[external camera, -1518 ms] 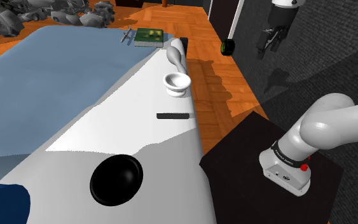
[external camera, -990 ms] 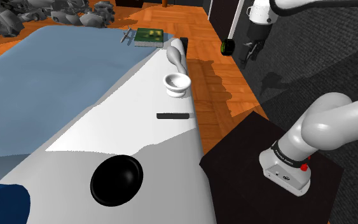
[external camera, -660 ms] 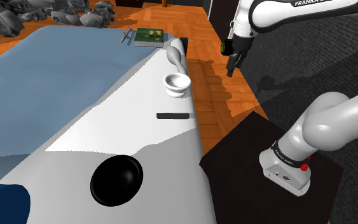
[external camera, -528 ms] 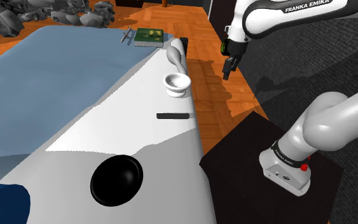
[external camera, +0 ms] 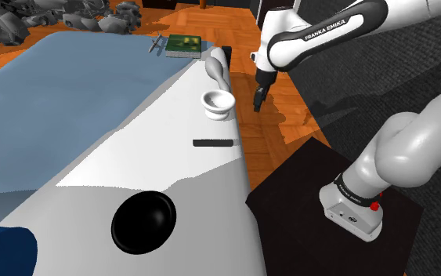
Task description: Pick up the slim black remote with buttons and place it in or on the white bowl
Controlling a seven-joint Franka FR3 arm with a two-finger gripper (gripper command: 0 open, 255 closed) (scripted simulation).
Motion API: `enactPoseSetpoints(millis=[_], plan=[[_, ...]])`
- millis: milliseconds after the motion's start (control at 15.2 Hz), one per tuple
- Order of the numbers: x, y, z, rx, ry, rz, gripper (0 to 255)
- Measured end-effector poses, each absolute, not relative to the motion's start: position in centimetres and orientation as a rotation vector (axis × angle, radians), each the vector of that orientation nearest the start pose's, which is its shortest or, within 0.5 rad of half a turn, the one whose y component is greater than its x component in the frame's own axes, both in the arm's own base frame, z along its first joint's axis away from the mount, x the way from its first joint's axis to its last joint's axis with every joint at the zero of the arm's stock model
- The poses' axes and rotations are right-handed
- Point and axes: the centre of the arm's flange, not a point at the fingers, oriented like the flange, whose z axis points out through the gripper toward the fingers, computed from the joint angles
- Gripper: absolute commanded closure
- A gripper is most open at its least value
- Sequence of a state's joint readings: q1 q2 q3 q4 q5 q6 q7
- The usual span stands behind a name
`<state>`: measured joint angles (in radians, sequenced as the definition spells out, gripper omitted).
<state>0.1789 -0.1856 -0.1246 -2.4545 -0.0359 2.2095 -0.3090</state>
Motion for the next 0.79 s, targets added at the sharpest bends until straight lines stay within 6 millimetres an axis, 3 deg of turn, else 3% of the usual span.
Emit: enactPoseSetpoints(millis=[792], plan=[[52.5, 9.6, 24.9, -2.923, -1.015, 0.073, 0]])
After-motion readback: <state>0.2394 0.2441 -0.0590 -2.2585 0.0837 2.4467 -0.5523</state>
